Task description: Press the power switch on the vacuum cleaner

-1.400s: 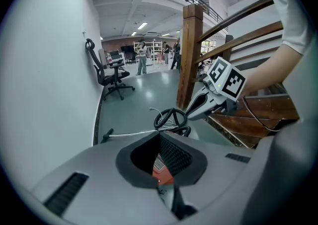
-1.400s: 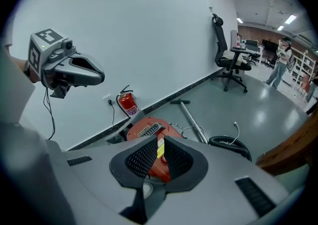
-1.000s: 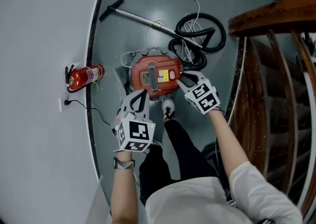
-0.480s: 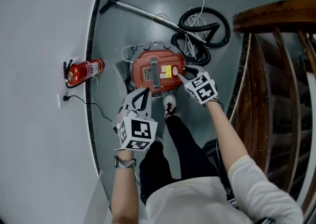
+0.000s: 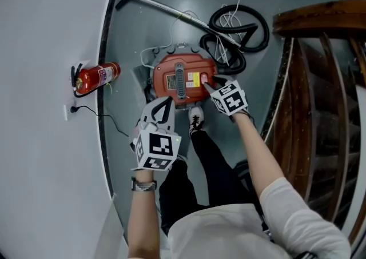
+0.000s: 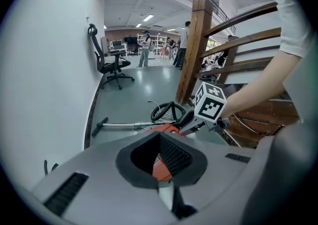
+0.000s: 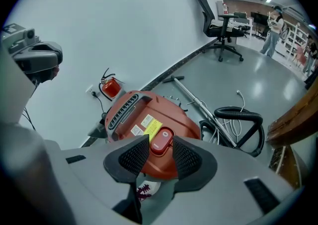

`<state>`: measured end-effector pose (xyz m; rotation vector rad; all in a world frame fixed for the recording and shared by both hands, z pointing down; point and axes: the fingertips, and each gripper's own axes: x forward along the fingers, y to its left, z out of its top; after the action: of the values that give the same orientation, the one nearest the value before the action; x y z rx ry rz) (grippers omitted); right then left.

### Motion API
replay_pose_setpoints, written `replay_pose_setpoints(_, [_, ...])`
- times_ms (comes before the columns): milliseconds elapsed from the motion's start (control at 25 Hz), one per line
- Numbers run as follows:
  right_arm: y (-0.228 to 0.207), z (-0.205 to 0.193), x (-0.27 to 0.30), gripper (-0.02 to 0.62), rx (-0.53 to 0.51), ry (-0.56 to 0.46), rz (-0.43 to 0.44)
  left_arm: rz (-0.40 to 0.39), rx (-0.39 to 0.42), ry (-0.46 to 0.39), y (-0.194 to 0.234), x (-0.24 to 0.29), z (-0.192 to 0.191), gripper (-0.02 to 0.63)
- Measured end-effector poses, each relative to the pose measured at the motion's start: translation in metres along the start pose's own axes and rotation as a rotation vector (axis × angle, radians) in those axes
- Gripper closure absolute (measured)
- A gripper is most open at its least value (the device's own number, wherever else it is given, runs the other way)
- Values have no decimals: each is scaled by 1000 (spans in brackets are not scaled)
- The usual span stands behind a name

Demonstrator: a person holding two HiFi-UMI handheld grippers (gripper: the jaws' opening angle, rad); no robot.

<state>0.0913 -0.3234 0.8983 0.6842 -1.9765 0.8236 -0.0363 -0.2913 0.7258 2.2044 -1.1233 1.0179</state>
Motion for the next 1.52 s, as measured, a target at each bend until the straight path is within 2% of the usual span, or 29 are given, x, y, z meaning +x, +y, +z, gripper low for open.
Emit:
replay_pose_setpoints(360, [-7,-13,13,451,52,3,-1,25,-56,16,17,12,4,609])
replay_pose_setpoints(920, [-6,-18,25,448,171,-12,14,23,-78,83,20,31,-13,609])
replay_pose_setpoints(1520, [-5,-19,29,430,154,6,36,-2,-83,73,8,40,-11,609])
